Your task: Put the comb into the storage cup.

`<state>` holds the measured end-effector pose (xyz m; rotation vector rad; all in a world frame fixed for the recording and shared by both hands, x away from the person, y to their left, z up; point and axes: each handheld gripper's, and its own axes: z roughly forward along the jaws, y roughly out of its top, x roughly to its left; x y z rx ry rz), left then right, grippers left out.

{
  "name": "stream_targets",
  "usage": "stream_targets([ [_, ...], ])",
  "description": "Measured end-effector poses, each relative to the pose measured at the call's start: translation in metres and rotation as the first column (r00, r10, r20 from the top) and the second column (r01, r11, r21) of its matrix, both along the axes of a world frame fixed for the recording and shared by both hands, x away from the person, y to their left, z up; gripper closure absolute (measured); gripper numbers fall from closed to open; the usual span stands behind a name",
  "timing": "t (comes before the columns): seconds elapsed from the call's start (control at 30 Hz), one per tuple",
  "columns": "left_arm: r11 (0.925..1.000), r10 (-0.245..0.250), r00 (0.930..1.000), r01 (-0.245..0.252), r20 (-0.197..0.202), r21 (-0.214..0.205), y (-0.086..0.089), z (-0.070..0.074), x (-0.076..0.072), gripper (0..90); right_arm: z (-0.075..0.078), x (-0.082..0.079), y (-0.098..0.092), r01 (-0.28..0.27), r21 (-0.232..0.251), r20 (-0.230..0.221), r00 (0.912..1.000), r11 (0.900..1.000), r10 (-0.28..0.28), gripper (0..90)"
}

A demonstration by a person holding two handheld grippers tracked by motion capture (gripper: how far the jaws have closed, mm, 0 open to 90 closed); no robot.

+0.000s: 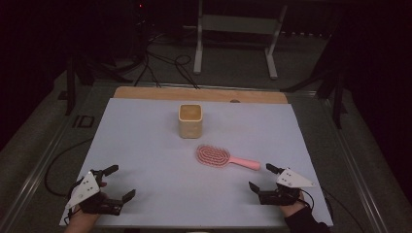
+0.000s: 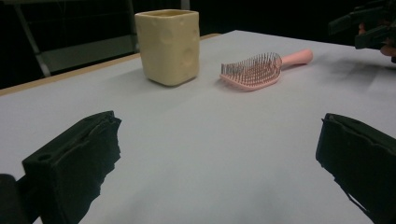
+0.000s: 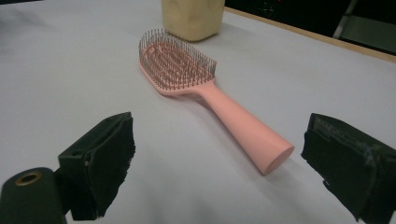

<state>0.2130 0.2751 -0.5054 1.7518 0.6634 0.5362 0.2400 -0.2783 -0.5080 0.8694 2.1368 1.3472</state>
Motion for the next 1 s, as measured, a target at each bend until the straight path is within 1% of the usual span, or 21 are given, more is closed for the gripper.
stream_targets([
  [0.03, 1.0, 0.002, 1.0, -0.002, -0.001, -0.002, 0.0, 0.0, 0.0, 0.0, 0.0, -0.001, 0.001, -0.005, -0.012, 0.002, 1.0, 0.9999, 0.005, 9.0],
  [0.13, 1.0, -0.001, 1.0, 0.001, 0.001, 0.001, -0.001, 0.0, 0.0, 0.0, 0.0, -0.001, 0.002, -0.017, -0.024, -0.005, 0.9998, 0.9996, 0.017, 9.0],
  [0.17, 1.0, -0.001, 1.0, 0.001, 0.001, 0.001, -0.001, 0.0, 0.0, 0.0, 0.0, -0.001, 0.002, -0.017, -0.024, -0.005, 0.9998, 0.9996, 0.017, 9.0],
  [0.2, 1.0, 0.0, 1.0, 0.0, -0.003, 0.007, -0.001, 0.0, 0.001, 0.0, 0.0, 0.0, 0.001, -0.023, -0.019, -0.015, 0.9996, 0.9996, 0.023, 9.0],
  [0.27, 1.0, 0.0, 1.0, 0.0, -0.005, 0.001, -0.001, 0.0, 0.002, 0.0, 0.0, 0.001, -0.001, -0.034, 0.006, -0.036, 0.9988, 0.9994, 0.034, 9.0],
  [0.37, 1.0, -0.001, 1.0, 0.001, -0.004, -0.002, -0.002, 0.001, 0.003, 0.0, -0.001, 0.001, -0.001, -0.037, -0.004, -0.047, 0.9982, 0.9993, 0.037, 9.0],
  [0.43, 1.0, -0.003, 1.0, 0.003, -0.001, -0.002, -0.003, 0.001, 0.003, 0.0, -0.003, 0.001, -0.001, -0.038, -0.026, -0.05, 0.9981, 0.9989, 0.036, 8.9],
  [0.5, 1.0, -0.006, 1.0, 0.006, -0.003, -0.006, -0.003, 0.001, 0.004, 0.0, -0.004, 0.002, -0.001, -0.042, -0.024, -0.057, 0.9975, 0.9988, 0.041, 8.9],
  [0.57, 1.0, -0.008, 0.9999, 0.008, -0.01, -0.004, -0.003, 0.0, 0.004, 0.0, -0.002, 0.001, -0.001, -0.047, -0.011, -0.06, 0.9971, 0.9988, 0.046, 8.9],
  [0.63, 1.0, -0.008, 0.9999, 0.008, -0.01, -0.004, -0.003, 0.0, 0.004, 0.0, -0.002, 0.001, -0.001, -0.054, -0.011, -0.062, 0.9967, 0.9985, 0.053, 8.9],
  [0.67, 0.9999, -0.016, 0.9998, 0.016, -0.008, 0.001, -0.003, 0.0, 0.003, 0.0, -0.002, -0.001, 0.0, -0.064, -0.016, -0.075, 0.9952, 0.9978, 0.063, 8.8],
  [0.77, 0.9998, -0.013, 0.9999, 0.014, -0.009, 0.017, -0.003, 0.0, 0.001, 0.0, 0.0, -0.003, 0.003, -0.07, -0.033, -0.068, 0.9954, 0.997, 0.067, 8.8],
  [0.87, 0.9998, -0.015, 0.9999, 0.015, -0.003, 0.01, -0.002, 0.001, 0.0, 0.0, 0.004, -0.004, 0.006, -0.078, -0.05, -0.056, 0.9956, 0.9957, 0.075, 8.8],
  [0.93, 0.9999, -0.014, 0.9999, 0.014, -0.009, 0.005, -0.002, 0.0, 0.0, 0.0, 0.005, -0.005, 0.008, -0.082, -0.051, -0.06, 0.9951, 0.9953, 0.079, 8.8],
  [0.97, 0.9998, -0.016, 0.9998, 0.016, -0.01, 0.009, -0.002, 0.0, 0.0, 0.0, 0.006, -0.005, 0.008, -0.086, -0.047, -0.062, 0.9947, 0.9952, 0.083, 8.8],
  [1.0, 0.9998, -0.018, 0.9998, 0.018, -0.01, 0.011, -0.002, 0.0, 0.001, 0.0, 0.007, -0.005, 0.008, -0.088, -0.033, -0.068, 0.9941, 0.9956, 0.085, 8.8],
])
